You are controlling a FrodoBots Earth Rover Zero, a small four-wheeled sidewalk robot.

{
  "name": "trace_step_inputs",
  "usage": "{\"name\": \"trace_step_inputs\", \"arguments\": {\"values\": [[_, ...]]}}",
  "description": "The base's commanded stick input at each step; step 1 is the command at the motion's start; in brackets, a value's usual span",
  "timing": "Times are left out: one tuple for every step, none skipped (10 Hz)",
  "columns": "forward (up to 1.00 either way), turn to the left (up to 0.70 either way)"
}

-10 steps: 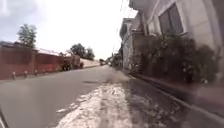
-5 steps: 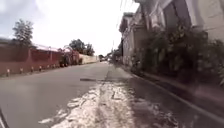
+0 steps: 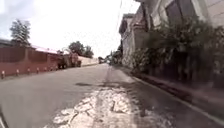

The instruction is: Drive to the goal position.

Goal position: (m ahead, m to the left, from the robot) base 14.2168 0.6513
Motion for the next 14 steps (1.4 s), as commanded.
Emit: {"name": "trace_step_inputs", "arguments": {"values": [[0.7, 0.01], [0.7, 0.01], [0.7, 0.01], [0.7, 0.01], [0.7, 0.01], [0.7, 0.01], [0.7, 0.01], [0.7, 0.01], [0.7, 0.01], [0.7, 0.01], [0.7, 0.01], [0.7, 0.01], [0.7, 0.01], [0.7, 0.01]]}}
